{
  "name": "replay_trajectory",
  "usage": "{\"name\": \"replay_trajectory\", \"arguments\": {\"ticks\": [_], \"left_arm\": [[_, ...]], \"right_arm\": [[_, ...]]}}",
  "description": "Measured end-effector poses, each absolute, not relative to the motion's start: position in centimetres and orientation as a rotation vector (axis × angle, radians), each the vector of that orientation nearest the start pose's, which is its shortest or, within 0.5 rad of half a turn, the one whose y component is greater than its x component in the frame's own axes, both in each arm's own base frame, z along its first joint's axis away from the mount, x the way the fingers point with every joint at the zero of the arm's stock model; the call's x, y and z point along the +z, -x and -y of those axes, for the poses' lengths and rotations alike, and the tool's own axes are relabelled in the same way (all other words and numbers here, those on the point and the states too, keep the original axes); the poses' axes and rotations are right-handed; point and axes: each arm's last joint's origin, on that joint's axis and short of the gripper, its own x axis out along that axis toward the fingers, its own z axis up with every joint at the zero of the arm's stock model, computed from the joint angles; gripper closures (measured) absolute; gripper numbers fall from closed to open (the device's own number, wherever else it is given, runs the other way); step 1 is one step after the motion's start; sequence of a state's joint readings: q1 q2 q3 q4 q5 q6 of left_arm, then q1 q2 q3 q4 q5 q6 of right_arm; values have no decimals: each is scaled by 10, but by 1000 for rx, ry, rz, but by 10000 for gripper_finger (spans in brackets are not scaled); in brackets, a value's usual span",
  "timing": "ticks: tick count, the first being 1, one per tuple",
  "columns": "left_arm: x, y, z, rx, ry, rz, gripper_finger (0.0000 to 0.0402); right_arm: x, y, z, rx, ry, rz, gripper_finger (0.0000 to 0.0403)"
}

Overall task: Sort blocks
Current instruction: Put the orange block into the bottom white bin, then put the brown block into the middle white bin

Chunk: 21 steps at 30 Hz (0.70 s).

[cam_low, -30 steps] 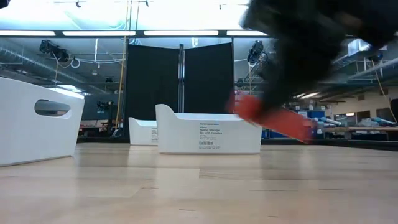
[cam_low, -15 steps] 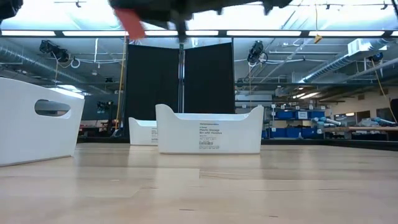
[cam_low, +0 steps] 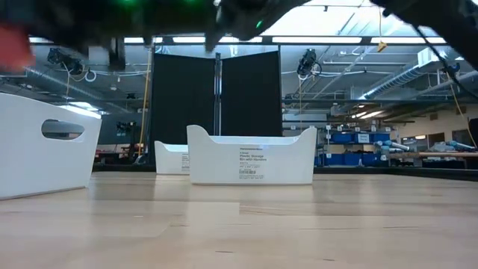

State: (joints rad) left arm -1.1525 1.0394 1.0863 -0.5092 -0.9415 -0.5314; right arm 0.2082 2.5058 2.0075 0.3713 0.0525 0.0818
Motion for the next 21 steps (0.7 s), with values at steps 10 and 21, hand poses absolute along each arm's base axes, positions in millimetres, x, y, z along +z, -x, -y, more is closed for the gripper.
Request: {"name": "replay_trajectory", "arguments": {"ticks": [10,21], "left_arm": [[351,-105,182,-214,39,-391,129],[291,-164,195,-265,23,-867,129]], "right_arm": [[188,-550,-89,61,-67,-104,130],[229,-416,-73,-240,35,46,156]]}}
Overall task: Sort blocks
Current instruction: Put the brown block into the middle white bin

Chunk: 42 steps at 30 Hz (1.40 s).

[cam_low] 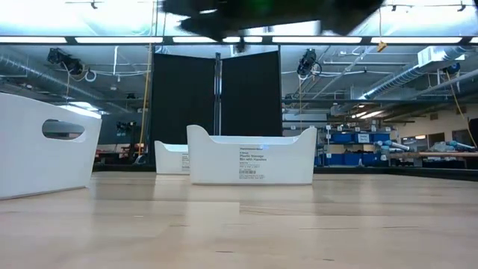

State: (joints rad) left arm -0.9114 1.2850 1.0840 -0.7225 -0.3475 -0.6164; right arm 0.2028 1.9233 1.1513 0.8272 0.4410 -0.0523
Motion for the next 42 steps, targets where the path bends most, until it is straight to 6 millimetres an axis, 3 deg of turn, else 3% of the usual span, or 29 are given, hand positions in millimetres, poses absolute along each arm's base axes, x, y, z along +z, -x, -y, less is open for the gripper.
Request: {"name": "replay_trajectory", "arguments": {"ticks": [7,13,18,23,30,42], "left_arm": [[250,-177,207,-290,109,-1248,129],[224,-173,228,-305,193,-1450,129],[220,-177,247,-312,187,-1490,132],[209,-188,266,-318,-6,-1455,145],[184,-190,275,-285,-147,-1613,148],[167,-180,282,-313,-174,-1563,148]], "right_arm": [[248,-338,-70,-331,30,55,165],[257,-305,-73,-389,57,71,165],[258,-299,-73,-402,65,73,165],[255,-300,-73,-403,75,61,167],[255,-300,-73,-403,74,63,169],[255,-300,-73,-403,67,64,173]]}}
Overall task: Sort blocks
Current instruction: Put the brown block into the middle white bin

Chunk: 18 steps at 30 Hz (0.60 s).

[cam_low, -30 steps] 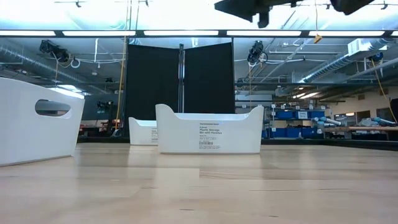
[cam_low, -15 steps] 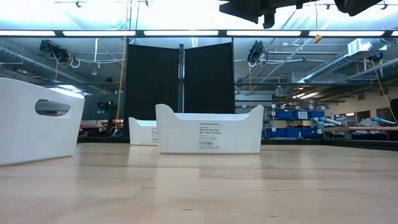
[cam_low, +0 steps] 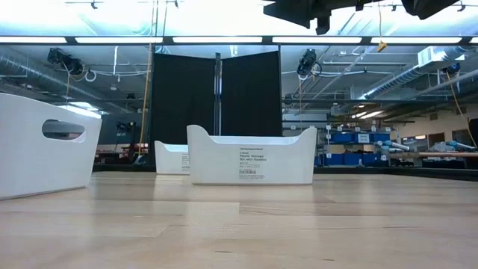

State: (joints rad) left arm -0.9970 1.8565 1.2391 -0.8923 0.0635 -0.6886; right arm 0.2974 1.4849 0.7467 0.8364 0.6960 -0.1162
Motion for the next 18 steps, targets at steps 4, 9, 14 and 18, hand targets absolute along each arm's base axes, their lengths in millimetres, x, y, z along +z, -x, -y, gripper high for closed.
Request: {"name": "replay_trajectory", "arguments": {"ticks": [4,9,14,18], "left_arm": [[159,-177,277,-284,-173,-1579,148],[148,-177,277,-322,-132,-1552,148],[141,-174,272,-311,-127,-1559,156],[140,-174,270,-290,-140,-1551,192]], "right_arm": [[255,-300,-73,-403,67,64,173],[255,-300,-73,-403,67,64,176],[255,-300,-73,-403,67,64,177],[255,-300,-73,-403,67,64,177]]}}
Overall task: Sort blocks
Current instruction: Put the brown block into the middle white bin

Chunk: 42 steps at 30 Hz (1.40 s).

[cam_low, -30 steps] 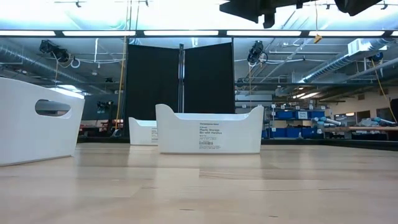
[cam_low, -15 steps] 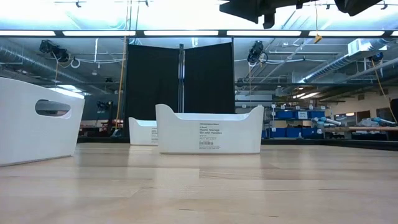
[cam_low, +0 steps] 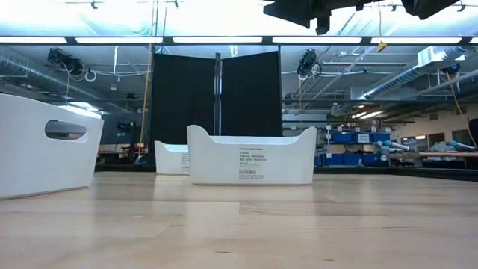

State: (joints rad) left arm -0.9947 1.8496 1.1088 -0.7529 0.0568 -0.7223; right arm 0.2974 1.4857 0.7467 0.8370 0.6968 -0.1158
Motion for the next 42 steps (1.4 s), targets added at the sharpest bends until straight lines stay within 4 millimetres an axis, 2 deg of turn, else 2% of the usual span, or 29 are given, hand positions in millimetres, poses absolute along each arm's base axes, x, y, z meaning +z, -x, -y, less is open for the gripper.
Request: {"name": "replay_trajectory", "arguments": {"ticks": [6,12,16,21,23,25,28,31,35,39,42], "left_arm": [[139,-175,269,-266,-139,-1547,299],[143,-182,272,-270,-96,-1524,301],[162,-188,276,-235,-141,-1505,301],[218,-191,270,-216,-171,-1338,301],[242,-194,259,-154,-216,-1231,301],[266,-200,244,-41,-254,-1038,301],[281,-223,218,126,-317,-853,301],[284,-256,190,258,-398,-772,301],[288,-303,145,371,-407,-685,301],[272,-331,90,418,-377,-692,301],[259,-346,53,369,-232,-637,301]], "right_arm": [[255,-300,-73,-403,67,64,177],[255,-300,-73,-404,67,64,182],[255,-300,-73,-404,67,67,182],[256,-300,-73,-405,64,71,183],[256,-300,-73,-403,68,76,183],[258,-299,-76,-398,78,91,183],[263,-296,-83,-379,122,120,183],[273,-291,-91,-373,165,162,183],[289,-280,-103,-410,230,176,183],[304,-262,-120,-437,278,177,183],[312,-247,-132,-446,314,166,183]]}}
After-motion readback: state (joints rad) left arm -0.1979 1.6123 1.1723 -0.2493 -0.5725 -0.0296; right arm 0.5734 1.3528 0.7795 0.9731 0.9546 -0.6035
